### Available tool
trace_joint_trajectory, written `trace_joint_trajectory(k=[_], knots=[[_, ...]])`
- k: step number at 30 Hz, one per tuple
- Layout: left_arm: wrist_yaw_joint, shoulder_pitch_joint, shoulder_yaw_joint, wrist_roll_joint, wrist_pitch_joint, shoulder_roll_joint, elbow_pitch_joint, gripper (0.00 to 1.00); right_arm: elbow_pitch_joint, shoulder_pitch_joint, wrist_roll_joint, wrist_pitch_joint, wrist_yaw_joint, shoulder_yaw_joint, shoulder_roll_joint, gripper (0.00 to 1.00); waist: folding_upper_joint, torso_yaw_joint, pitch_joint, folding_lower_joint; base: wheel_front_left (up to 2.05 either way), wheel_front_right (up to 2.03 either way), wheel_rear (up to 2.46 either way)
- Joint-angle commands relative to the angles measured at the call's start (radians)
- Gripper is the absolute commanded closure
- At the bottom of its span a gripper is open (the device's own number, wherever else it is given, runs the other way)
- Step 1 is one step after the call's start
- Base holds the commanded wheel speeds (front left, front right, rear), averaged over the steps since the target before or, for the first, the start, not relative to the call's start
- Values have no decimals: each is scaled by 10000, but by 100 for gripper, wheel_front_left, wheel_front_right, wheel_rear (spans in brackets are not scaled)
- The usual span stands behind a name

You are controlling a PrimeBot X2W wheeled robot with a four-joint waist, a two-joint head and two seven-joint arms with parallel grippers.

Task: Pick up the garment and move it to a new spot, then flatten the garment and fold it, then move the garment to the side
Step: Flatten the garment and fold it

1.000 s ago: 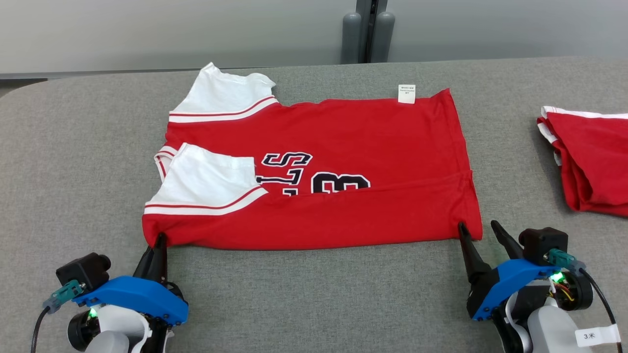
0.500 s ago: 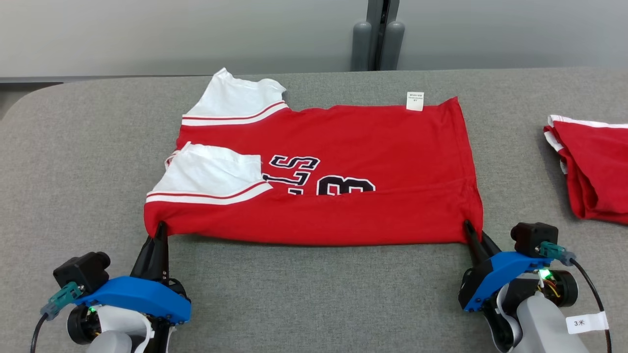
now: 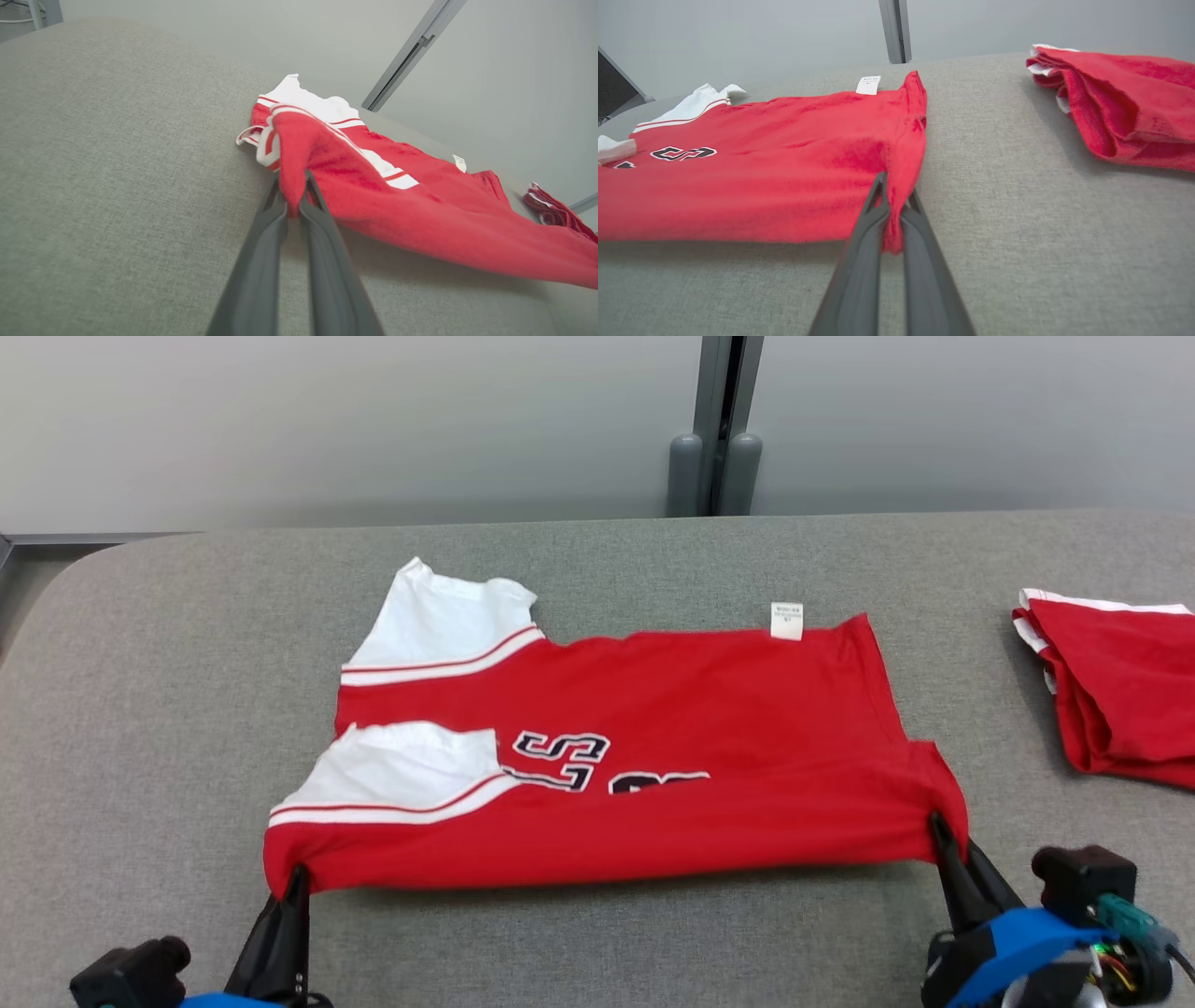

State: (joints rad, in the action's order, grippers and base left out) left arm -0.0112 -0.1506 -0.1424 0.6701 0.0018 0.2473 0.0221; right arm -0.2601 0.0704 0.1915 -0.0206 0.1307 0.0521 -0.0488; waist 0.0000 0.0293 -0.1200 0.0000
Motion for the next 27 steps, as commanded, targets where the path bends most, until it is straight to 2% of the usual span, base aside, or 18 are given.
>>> trace_joint_trajectory(k=[1,4,7,14,15,17,18,19,20,27], knots=[[-98,-151,72,30,52,103,182,100,263,-332,-101,124,1,76,-32,100,0,-22,36,0,0,0,0],[-391,-863,185,110,386,240,847,100,1501,-1411,-249,855,-1,188,-31,100,0,-42,123,0,0,0,0],[-599,-1352,105,182,738,251,1142,100,2128,-2157,-7,1434,-1,149,-32,100,0,-91,176,0,0,0,0],[-791,-1552,-221,0,1009,230,414,100,1483,-2425,215,1833,-1,78,-32,100,0,-179,208,0,0,0,0],[-777,-1499,-242,-18,1004,239,285,100,1326,-2352,190,1781,-1,100,-34,92,0,-173,197,0,0,0,0],[-781,-1361,-280,-78,1004,262,59,99,1103,-2235,209,1701,-1,45,-32,36,0,-168,172,0,0,0,0],[-770,-1296,-292,-110,987,279,-22,65,1030,-2177,266,1632,-1,16,-32,0,0,-174,156,0,0,0,0],[-751,-1238,-283,-118,945,300,-81,28,971,-2142,289,1584,-1,0,-32,0,0,-183,132,0,0,0,0],[-735,-1171,-269,-125,930,333,-114,0,938,-2110,271,1539,-1,-12,-32,0,0,-189,109,0,0,0,0],[-510,-207,-193,-444,1023,868,190,0,1351,-1799,2,1301,1,183,-31,0,0,-282,16,0,0,0,0]])
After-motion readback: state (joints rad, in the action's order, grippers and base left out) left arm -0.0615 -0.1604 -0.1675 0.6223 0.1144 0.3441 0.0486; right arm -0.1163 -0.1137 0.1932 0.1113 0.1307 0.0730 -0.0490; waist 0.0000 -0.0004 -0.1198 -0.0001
